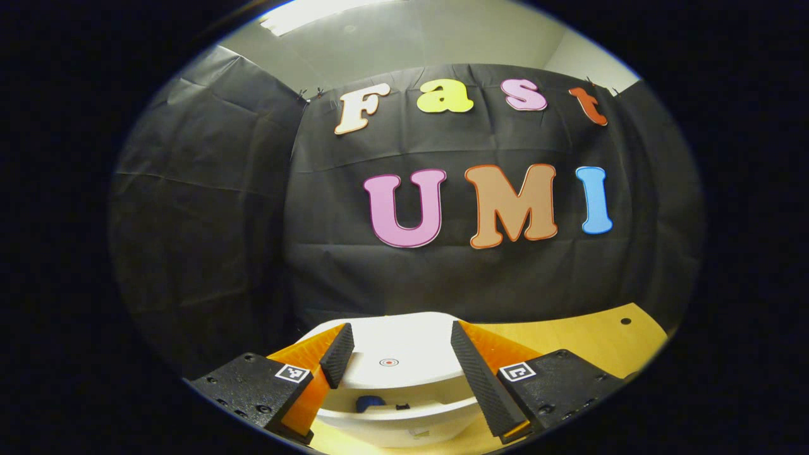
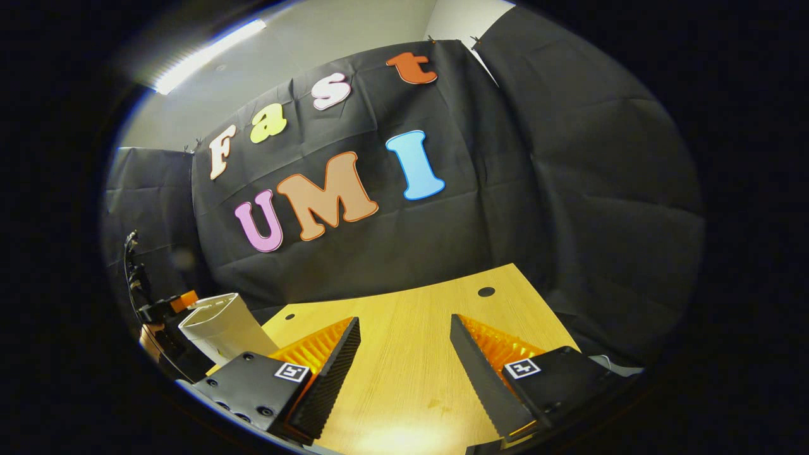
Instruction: Press the lid of the desktop garbage bin to open it, pick up the crumpled paper on the desktop and throw it into the bin, then pick up the pop can on the desktop and drop it into the bin, and finally close the garbage bin lid.
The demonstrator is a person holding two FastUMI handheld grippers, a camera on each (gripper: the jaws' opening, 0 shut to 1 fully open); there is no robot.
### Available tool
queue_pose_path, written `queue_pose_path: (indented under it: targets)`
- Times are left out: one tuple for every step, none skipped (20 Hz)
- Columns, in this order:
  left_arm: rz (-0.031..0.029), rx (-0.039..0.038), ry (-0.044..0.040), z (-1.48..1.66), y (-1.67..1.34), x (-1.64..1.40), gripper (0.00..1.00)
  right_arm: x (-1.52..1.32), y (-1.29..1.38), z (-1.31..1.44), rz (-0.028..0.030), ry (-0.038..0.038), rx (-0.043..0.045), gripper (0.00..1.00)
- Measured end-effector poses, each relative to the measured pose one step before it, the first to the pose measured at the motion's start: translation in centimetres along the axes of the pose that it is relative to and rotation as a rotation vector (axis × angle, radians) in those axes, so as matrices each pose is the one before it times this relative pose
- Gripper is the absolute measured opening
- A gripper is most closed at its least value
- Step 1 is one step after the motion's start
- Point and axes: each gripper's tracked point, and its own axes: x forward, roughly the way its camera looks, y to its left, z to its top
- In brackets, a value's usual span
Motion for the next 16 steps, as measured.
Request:
queue_pose_path:
  targets:
    - [0.01106, -0.00901, 0.01404, -0.983, 0.018, 0.011, 0.92, -0.127, -0.133, 0.015, -0.00010, 0.00129, -0.00520, 0.96]
    - [0.01096, -0.01101, 0.01942, -0.884, 0.088, 0.068, 0.92, -0.121, -0.230, -0.023, -0.00338, 0.00158, -0.00598, 0.96]
    - [0.01086, 0.00293, 0.02770, -1.082, 0.200, -0.019, 0.92, -0.130, -0.271, -0.084, -0.00544, 0.00269, -0.00400, 0.96]
    - [0.01015, 0.00613, -0.01118, -0.270, 0.229, 0.050, 0.93, -0.074, -0.190, -0.123, -0.00275, 0.00411, 0.00042, 0.96]
    - [0.00566, 0.00042, -0.04299, 1.220, -0.074, -0.213, 0.94, -0.157, -0.175, -0.266, -0.00119, 0.00569, 0.00401, 0.96]
    - [0.00631, -0.00219, 0.00713, -0.741, 0.033, 0.068, 1.00, -0.031, -0.066, -0.289, -0.00114, 0.00633, 0.00565, 0.96]
    - [0.00713, -0.00449, -0.02302, 0.136, -0.015, -0.086, 0.93, -0.072, -0.003, -0.289, -0.00078, 0.00551, 0.00515, 0.96]
    - [0.00522, 0.00209, -0.03272, -0.085, -0.022, 0.086, 0.94, 0.017, -0.043, -0.334, 0.00034, 0.00633, 0.00453, 0.96]
    - [0.00461, 0.01493, 0.00765, -0.467, -0.090, -0.021, 0.94, 0.022, 0.036, -0.384, 0.00179, 0.00705, 0.00355, 0.96]
    - [0.00676, 0.00863, -0.00779, 0.222, 0.010, 0.192, 0.94, 0.043, 0.059, -0.187, 0.00148, 0.00551, 0.00093, 0.96]
    - [0.00550, -0.01215, 0.02481, -0.386, 0.118, 0.044, 0.94, -0.018, -0.008, -0.131, -0.00098, 0.00252, -0.00089, 0.96]
    - [-0.00037, -0.02248, 0.02320, -0.241, 0.039, -0.046, 0.94, 0.003, -0.040, -0.062, -0.00220, 0.00043, -0.00085, 0.96]
    - [-0.00637, -0.02944, 0.01855, -0.259, -0.060, -0.102, 0.94, -0.067, -0.003, -0.043, -0.00306, -0.00213, -0.00064, 0.96]
    - [-0.00937, -0.00088, 0.00568, 0.069, -0.198, -0.135, 0.95, -0.028, -0.083, 0.028, -0.00470, -0.00485, 0.00036, 0.96]
    - [-0.00906, 0.01799, 0.00335, -0.196, -0.037, -0.018, 1.00, 0.021, -0.150, -0.072, -0.00253, -0.00342, 0.00449, 0.96]
    - [-0.00530, 0.00187, -0.00386, 0.209, 0.067, -0.078, 0.95, -0.094, -0.107, 0.007, 0.00042, -0.00035, 0.00898, 0.96]
